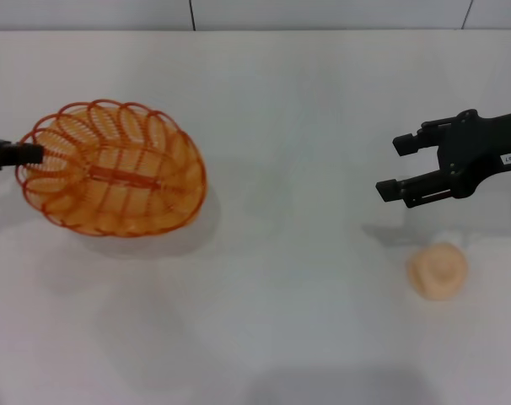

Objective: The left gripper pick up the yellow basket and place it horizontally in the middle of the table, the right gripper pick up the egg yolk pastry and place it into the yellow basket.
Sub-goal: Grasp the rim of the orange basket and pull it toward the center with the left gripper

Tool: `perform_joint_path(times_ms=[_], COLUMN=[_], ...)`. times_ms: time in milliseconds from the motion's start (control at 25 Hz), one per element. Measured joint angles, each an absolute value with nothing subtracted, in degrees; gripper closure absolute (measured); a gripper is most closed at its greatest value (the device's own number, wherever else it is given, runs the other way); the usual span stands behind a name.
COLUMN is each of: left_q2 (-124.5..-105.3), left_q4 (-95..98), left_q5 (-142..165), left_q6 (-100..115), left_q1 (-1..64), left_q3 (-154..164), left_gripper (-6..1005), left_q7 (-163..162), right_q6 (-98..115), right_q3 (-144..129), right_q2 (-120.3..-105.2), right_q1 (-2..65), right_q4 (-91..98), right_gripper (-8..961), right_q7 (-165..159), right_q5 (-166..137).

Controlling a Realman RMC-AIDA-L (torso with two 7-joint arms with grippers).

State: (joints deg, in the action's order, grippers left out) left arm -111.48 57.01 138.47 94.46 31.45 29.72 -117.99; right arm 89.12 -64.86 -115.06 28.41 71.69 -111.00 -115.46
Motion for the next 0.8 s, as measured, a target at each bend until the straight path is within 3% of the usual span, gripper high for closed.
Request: perform_joint_path(times_ms=[320, 800], left_q2=[-112.38, -111.07], left_q4=[55.47, 55.14], left_q5=[138.95, 140.95], left_q6=[93.48, 94.69], left_q1=[34.17, 37.55], left_q3=[34.56, 41.83], left_gripper=[931, 930], left_q7=[-130.3, -147.09], right_q6=[89.0, 89.51], right_q3=[-64.77, -63.11], right_q2=[-115.11, -115.03], right_q1=[28.92, 29.26], right_q4=[71.82, 71.99], right_gripper=[162, 162], right_q7=[-111.18, -111.04], right_q5=[-115.35, -115.21])
